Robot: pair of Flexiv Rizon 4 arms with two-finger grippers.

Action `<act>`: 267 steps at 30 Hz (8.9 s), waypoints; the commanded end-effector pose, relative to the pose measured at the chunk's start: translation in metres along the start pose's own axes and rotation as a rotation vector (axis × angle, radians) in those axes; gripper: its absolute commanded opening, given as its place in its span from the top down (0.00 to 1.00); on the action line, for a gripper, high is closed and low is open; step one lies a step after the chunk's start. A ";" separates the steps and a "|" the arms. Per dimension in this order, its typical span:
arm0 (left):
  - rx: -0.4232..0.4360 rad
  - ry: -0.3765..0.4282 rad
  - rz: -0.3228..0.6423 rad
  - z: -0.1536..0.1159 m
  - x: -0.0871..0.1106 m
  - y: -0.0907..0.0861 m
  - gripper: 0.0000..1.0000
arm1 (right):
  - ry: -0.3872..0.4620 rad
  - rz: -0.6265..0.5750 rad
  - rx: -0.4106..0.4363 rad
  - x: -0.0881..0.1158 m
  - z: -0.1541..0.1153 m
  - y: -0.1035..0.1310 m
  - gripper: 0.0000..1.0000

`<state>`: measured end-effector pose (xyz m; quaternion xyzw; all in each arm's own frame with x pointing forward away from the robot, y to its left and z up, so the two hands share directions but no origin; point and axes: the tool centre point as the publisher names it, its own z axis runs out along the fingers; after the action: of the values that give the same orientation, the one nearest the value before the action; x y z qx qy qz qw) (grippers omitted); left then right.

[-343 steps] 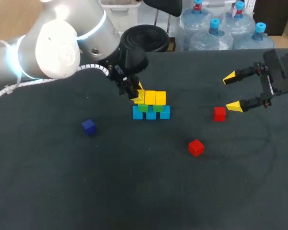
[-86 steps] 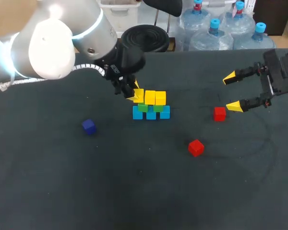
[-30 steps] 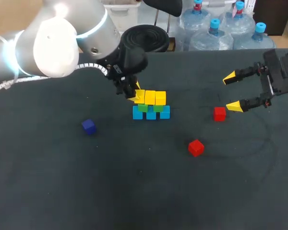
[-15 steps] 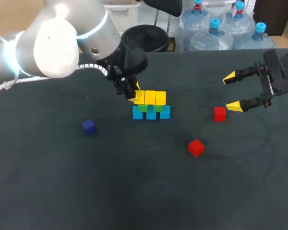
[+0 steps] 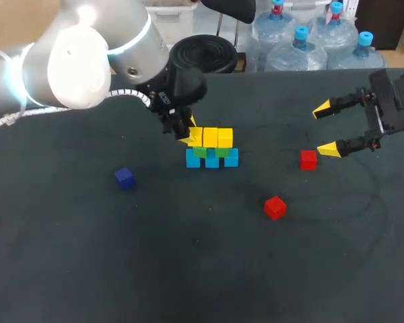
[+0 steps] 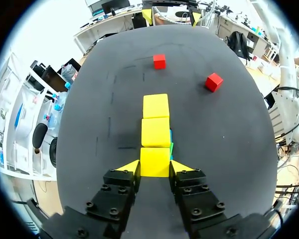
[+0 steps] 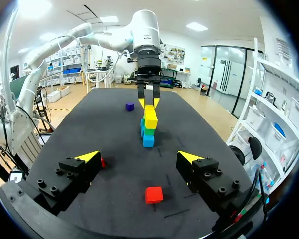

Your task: Place the blue cubes, place green cubes on the blue cubes, place the yellow cubes on the green cubes, then place the red cubes on the yellow cubes, and place purple cube on the red cubes.

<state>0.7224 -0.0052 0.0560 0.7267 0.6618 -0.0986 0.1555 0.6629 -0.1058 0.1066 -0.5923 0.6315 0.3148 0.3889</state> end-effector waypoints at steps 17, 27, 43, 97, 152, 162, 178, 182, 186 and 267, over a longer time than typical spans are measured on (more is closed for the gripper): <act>0.018 0.013 -0.009 0.004 0.000 0.006 0.00 | -0.001 -0.001 0.001 0.000 0.000 0.000 0.00; -0.003 0.018 -0.030 0.001 0.006 0.010 0.00 | -0.001 -0.001 0.001 0.000 0.000 0.000 0.00; 0.016 0.023 0.009 0.012 0.008 0.011 0.00 | -0.001 -0.001 0.001 0.000 0.000 0.000 0.00; 0.047 0.010 -0.018 0.023 0.003 -0.008 0.56 | -0.001 -0.001 0.001 0.000 0.000 0.000 0.00; 0.004 0.028 0.041 -0.001 0.035 -0.016 0.06 | -0.001 -0.001 0.001 0.000 0.000 0.000 0.00; 0.077 0.013 0.325 -0.010 0.056 -0.021 0.02 | -0.001 -0.001 0.001 0.000 0.000 0.000 0.00; 0.153 0.031 0.563 0.009 0.067 -0.016 0.19 | -0.001 -0.001 0.001 0.000 0.000 0.000 0.00; 0.158 0.037 0.572 0.016 0.071 -0.010 0.19 | -0.001 -0.001 0.001 0.000 0.000 0.000 0.00; 0.163 0.040 0.575 0.020 0.075 -0.007 0.24 | -0.001 -0.001 0.001 0.000 0.000 0.000 0.00; -0.088 0.040 0.036 -0.042 0.019 -0.011 1.00 | -0.001 -0.001 0.001 0.000 0.000 0.000 0.00</act>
<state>0.7107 0.0326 0.0869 0.7316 0.6554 -0.0544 0.1798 0.6629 -0.1058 0.1066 -0.5923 0.6316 0.3148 0.3888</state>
